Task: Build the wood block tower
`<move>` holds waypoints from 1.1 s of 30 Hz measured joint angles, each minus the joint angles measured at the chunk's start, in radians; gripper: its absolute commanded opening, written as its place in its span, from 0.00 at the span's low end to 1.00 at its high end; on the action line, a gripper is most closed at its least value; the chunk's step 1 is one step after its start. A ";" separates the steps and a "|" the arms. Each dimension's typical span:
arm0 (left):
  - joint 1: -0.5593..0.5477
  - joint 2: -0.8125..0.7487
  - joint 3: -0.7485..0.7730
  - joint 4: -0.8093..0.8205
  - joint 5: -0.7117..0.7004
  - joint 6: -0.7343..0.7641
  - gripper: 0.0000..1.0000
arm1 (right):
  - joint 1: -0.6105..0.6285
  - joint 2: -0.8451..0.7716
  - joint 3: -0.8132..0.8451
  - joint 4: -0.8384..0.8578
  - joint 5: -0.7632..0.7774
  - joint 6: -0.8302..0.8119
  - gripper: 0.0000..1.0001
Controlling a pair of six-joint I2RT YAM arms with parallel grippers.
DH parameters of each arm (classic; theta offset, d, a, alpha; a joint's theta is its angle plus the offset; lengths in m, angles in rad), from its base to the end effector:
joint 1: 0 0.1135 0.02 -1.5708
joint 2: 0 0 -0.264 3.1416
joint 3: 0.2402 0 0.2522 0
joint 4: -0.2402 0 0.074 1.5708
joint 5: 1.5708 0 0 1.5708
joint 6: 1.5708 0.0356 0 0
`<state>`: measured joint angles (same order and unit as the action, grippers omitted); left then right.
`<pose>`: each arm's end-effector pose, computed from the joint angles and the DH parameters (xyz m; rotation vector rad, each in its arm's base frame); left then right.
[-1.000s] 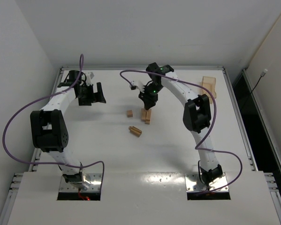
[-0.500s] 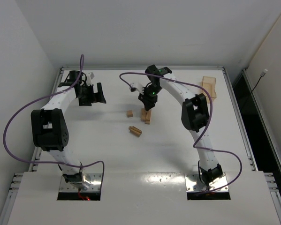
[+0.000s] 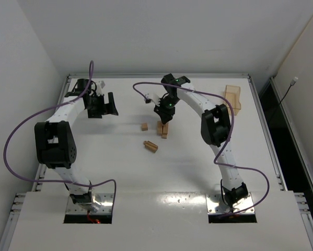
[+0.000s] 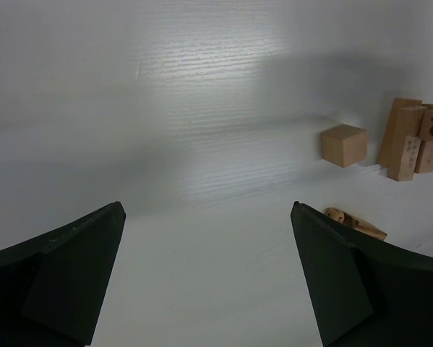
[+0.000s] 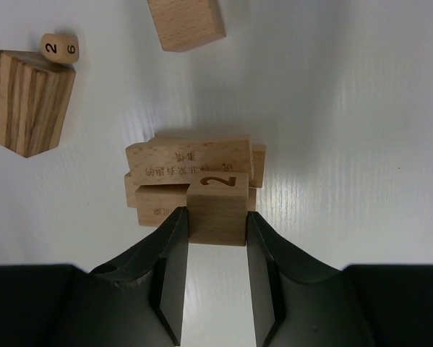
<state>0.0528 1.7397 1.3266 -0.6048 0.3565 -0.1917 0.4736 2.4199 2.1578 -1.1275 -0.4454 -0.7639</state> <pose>0.3693 0.0071 0.2390 -0.1830 2.5665 -0.5124 0.4286 0.2369 0.1780 -1.6946 2.2794 0.5990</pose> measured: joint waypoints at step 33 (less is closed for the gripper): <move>0.000 0.009 0.000 0.000 0.000 0.000 0.99 | 0.075 -0.187 0.079 0.014 -0.105 0.019 0.53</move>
<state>0.0528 1.7485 1.3266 -0.6048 0.3565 -0.1917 0.5488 2.2330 2.2364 -1.1133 -0.5507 -0.7452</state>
